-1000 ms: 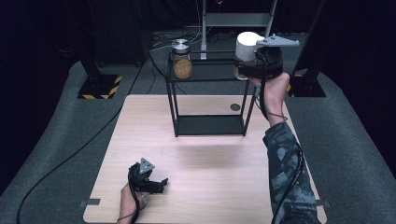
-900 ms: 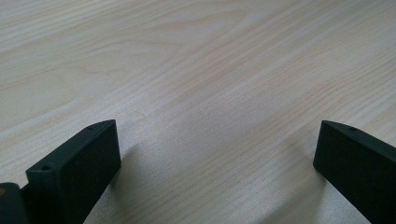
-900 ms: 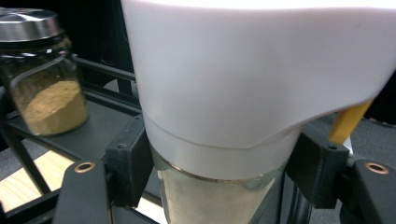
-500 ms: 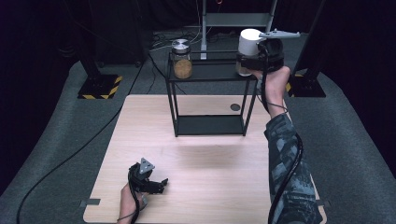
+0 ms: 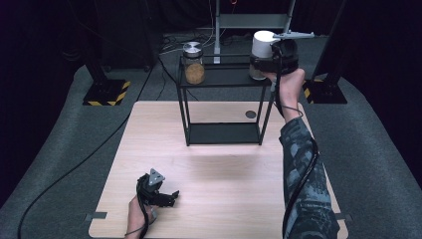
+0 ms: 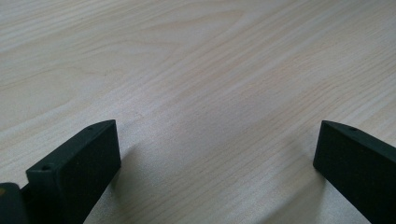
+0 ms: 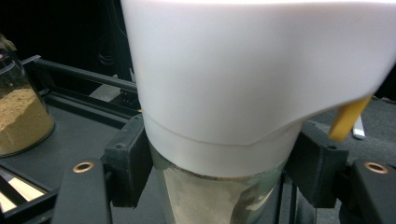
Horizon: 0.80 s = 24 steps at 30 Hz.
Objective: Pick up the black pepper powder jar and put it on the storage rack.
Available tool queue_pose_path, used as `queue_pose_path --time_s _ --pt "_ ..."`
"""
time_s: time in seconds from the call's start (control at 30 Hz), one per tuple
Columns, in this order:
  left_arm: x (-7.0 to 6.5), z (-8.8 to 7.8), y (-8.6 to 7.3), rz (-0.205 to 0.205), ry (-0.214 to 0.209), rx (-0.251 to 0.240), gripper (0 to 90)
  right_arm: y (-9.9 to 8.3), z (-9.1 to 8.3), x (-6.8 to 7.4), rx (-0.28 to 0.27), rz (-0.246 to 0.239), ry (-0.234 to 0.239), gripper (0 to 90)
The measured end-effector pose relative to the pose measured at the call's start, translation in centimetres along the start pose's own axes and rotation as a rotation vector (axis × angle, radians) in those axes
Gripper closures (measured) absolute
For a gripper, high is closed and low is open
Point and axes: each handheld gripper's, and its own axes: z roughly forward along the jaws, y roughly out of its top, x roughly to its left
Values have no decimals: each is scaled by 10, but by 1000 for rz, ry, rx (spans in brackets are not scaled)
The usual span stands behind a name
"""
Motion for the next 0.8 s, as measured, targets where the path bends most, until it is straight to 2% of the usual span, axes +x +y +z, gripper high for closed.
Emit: queue_pose_path --time_s 0.23,0.6,0.8 --pt "0 0 0 1 1 0 2 -7 -3 -3 -18 5 11 294" --pt "-1 0 0 1 4 0 4 -16 -6 0 -47 2 2 292" --pt "-1 0 0 1 4 0 4 -15 -6 1 -44 2 -1 291"
